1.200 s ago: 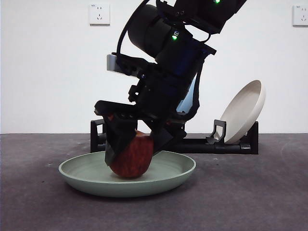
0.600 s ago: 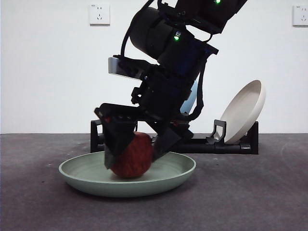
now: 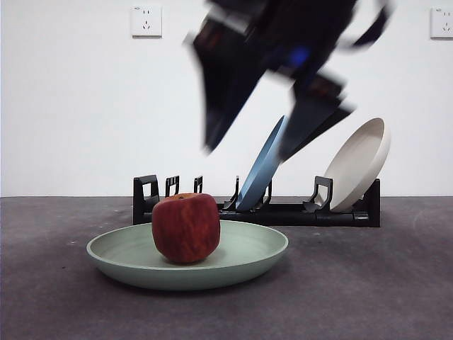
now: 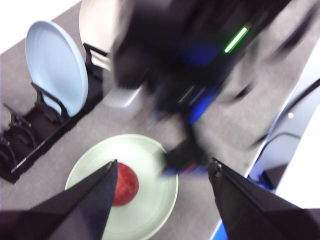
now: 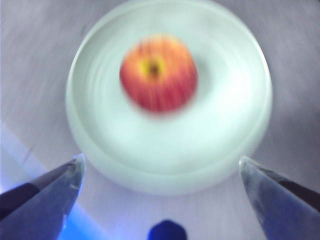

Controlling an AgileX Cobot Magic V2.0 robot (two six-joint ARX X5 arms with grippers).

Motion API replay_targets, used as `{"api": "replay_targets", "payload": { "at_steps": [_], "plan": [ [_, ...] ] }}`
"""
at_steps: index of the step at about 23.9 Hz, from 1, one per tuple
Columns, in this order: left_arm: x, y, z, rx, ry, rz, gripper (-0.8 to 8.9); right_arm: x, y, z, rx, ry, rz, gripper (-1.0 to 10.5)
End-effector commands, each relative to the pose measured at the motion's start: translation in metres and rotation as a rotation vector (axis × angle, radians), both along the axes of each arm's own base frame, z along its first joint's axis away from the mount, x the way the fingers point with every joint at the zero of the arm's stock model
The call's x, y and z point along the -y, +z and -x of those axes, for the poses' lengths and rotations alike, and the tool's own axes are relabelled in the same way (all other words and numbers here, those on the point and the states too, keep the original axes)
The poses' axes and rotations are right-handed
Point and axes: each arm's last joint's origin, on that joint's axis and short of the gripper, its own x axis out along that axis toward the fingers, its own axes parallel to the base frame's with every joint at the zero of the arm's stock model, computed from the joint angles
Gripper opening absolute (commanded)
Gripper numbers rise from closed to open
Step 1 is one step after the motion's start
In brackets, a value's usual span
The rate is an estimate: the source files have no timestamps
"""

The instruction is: Take the green plate from the plate rack,put the plate on the table,take the apple from the table,put the apple in the plate

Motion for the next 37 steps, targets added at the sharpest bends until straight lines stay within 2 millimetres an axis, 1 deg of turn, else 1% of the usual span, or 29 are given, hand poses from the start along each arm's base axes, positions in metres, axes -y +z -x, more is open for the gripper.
{"api": "replay_targets", "payload": {
  "at_steps": [1, 4, 5, 6, 9, 10, 11, 13, 14, 18, 37],
  "plan": [
    [-0.001, -0.002, 0.001, -0.013, 0.000, -0.019, 3.11, 0.027, 0.028, 0.026, -0.012, -0.007, -0.001, 6.3],
    [-0.003, -0.004, 0.002, -0.027, -0.003, -0.044, 3.10, 0.062, 0.059, 0.059, -0.007, -0.055, -0.050, 6.2],
    [-0.003, -0.005, 0.002, -0.034, -0.007, -0.051, 3.10, 0.073, 0.067, 0.070, -0.001, -0.066, -0.068, 5.8],
    [-0.003, -0.006, 0.003, -0.050, -0.021, -0.054, 2.92, 0.084, 0.074, 0.081, 0.006, -0.076, -0.085, 5.0],
    [-0.003, -0.007, 0.004, -0.079, -0.050, -0.057, 1.01, 0.104, 0.084, 0.099, 0.016, -0.097, -0.119, 3.2],
    [-0.003, -0.007, 0.004, -0.088, -0.061, -0.056, 0.25, 0.110, 0.086, 0.105, 0.018, -0.101, -0.127, 2.2],
    [-0.003, -0.007, 0.004, -0.094, -0.070, -0.054, -0.21, 0.115, 0.088, 0.110, 0.019, -0.098, -0.134, 1.2],
    [-0.003, -0.007, 0.005, -0.104, -0.087, -0.050, -0.09, 0.122, 0.090, 0.117, 0.011, -0.084, -0.155, -0.3],
    [-0.003, -0.007, 0.005, -0.110, -0.094, -0.048, -0.09, 0.125, 0.091, 0.121, 0.007, -0.076, -0.167, -0.1],
    [-0.002, -0.007, 0.005, -0.116, -0.103, -0.046, -0.09, 0.129, 0.093, 0.126, 0.000, -0.055, -0.202, -0.1],
    [-0.003, -0.007, 0.005, -0.112, -0.099, -0.051, -0.03, 0.130, 0.095, 0.127, 0.011, -0.064, -0.219, 0.0]
  ]
}}
